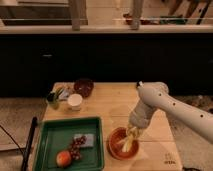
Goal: Place banana in red bowl
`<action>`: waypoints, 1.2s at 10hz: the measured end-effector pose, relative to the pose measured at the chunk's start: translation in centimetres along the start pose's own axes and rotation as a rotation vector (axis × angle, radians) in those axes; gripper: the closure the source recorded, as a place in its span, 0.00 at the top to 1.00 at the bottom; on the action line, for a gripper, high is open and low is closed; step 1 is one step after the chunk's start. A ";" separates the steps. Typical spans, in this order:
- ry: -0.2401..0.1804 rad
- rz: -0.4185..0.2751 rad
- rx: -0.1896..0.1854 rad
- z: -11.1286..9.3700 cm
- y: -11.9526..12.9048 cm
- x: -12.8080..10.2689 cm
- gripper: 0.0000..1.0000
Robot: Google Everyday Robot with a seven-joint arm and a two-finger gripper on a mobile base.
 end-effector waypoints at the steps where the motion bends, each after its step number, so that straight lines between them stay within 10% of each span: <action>1: -0.002 -0.008 -0.004 0.0 -0.1 0.0 0.00; 9: -0.009 -0.026 0.002 1.0 -1.8 -0.1 0.69; 12: -0.010 -0.023 0.003 1.0 -1.6 0.2 0.80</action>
